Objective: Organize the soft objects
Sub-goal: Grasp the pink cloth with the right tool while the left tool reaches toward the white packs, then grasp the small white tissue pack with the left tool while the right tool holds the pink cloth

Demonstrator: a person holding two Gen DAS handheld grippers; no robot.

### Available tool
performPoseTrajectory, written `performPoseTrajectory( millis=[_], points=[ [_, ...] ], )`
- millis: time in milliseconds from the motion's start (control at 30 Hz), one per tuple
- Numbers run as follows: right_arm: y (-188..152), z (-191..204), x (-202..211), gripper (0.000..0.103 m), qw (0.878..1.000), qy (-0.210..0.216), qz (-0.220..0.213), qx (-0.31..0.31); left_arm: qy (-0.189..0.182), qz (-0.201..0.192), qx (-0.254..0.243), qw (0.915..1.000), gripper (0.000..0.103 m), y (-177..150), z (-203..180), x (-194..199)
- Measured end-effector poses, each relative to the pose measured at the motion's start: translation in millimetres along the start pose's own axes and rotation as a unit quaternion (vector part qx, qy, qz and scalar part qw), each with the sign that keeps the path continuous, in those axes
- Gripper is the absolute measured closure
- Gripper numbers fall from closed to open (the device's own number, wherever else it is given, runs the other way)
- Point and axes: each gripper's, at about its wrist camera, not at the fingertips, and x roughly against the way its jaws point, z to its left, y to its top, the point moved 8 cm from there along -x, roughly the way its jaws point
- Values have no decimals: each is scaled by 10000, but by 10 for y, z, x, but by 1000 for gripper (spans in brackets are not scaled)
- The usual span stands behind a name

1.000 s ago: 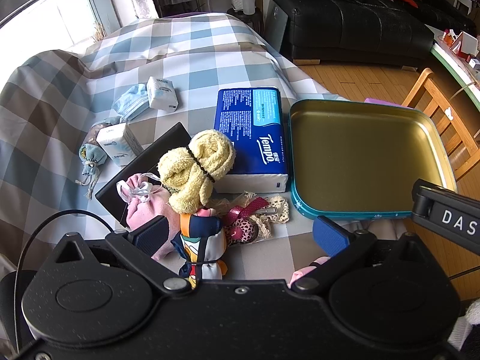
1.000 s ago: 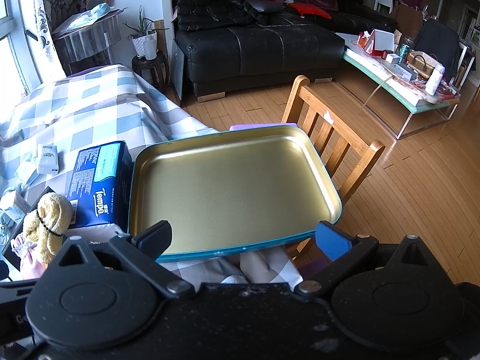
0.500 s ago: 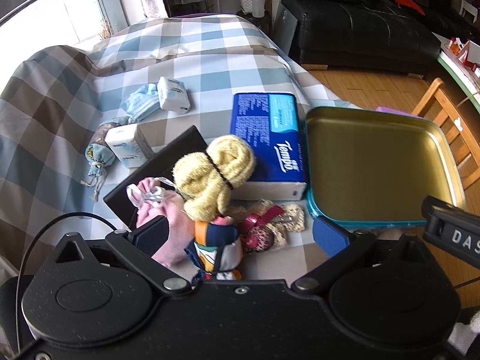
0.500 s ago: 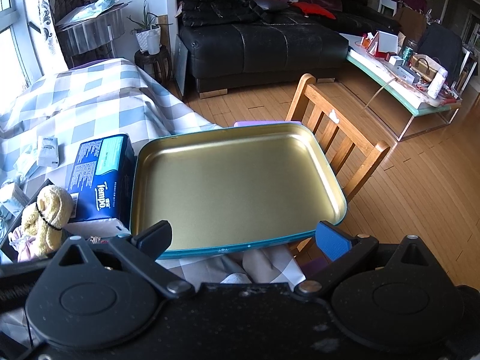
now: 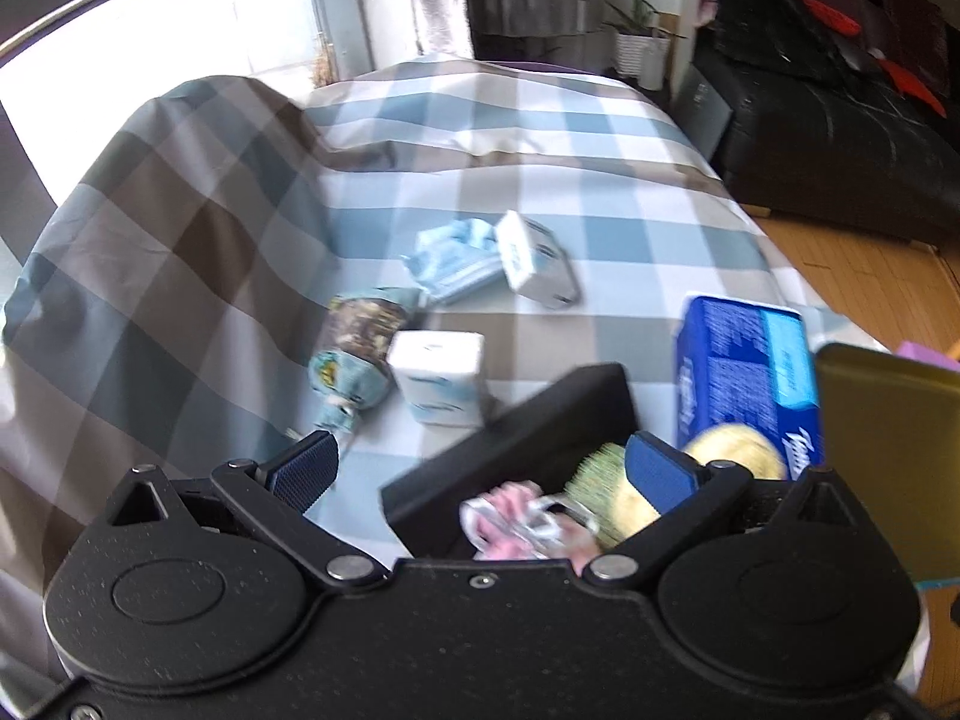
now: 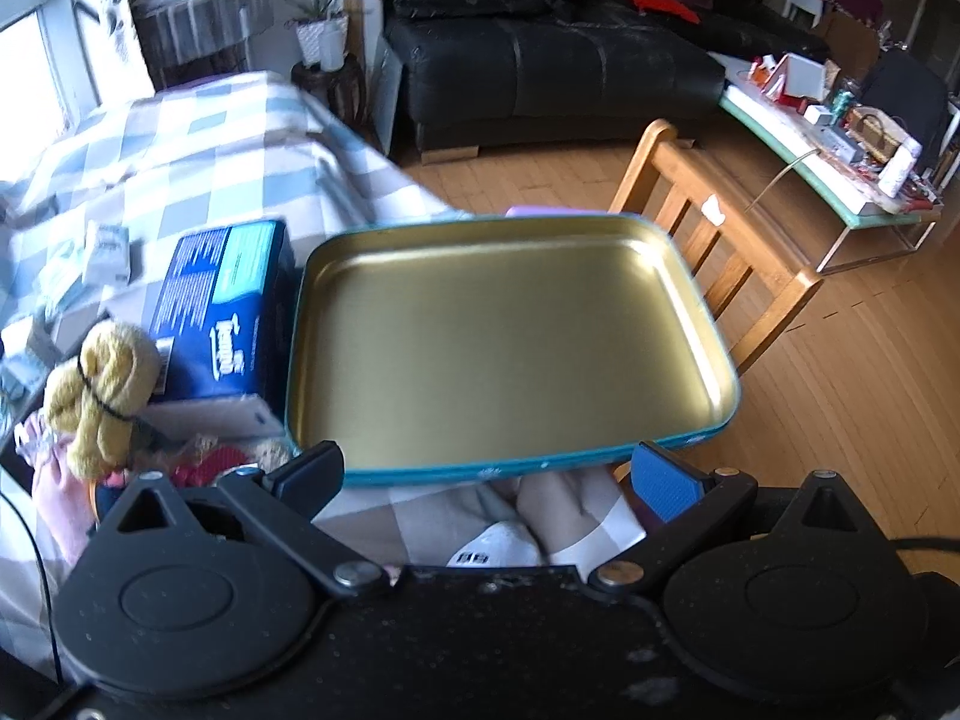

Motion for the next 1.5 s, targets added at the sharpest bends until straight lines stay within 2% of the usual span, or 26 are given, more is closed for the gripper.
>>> performPoseTrajectory(
  millis=[133, 300, 500, 733, 767, 833, 867, 900, 933, 1000, 1267, 1367, 1500],
  points=[
    [-161, 94, -107, 1, 9990, 246, 362, 96, 49, -16, 47, 10000, 4, 85, 211, -179],
    [-385, 273, -244, 1, 9948, 547, 782, 367, 69, -86, -136, 9998, 4, 178, 328, -351],
    [-605, 510, -455, 1, 9891, 448, 1062, 916, -88, -230, -247, 9994, 4, 161, 390, -528],
    [-781, 658, -710, 2, 9826, 288, 1378, 1212, -311, 41, -62, 9995, 4, 31, 443, -718],
    [-798, 686, -731, 4, 9819, 297, 1391, 1254, -368, 45, -31, 9993, 4, 32, 440, -719],
    [-828, 717, -724, 17, 9798, 314, 1443, 1349, -423, 63, -12, 9991, 4, 20, 434, -731],
    [-852, 750, -736, 29, 9786, 335, 1474, 1395, -417, 59, -13, 9991, 4, 18, 436, -737],
    [-869, 784, -740, 36, 9775, 405, 1509, 1416, -404, 51, -11, 9992, 4, 15, 440, -742],
    [-866, 798, -731, 37, 9776, 423, 1490, 1427, -381, 48, 1, 9993, 4, 13, 452, -748],
    [-836, 829, -702, 44, 9780, 395, 1394, 1499, -350, 41, 106, 9993, 4, 25, 503, -756],
    [-526, 904, -410, 44, 9860, 859, 986, 1035, -174, 96, 907, 9957, 4, 162, 838, -807],
    [-427, 930, -315, 44, 9873, 992, 892, 861, -150, 82, 853, 9962, 4, 214, 802, -835],
    [-363, 923, -256, 44, 9883, 1041, 832, 742, -273, 62, 449, 9986, 4, 256, 594, -885]
  ],
)
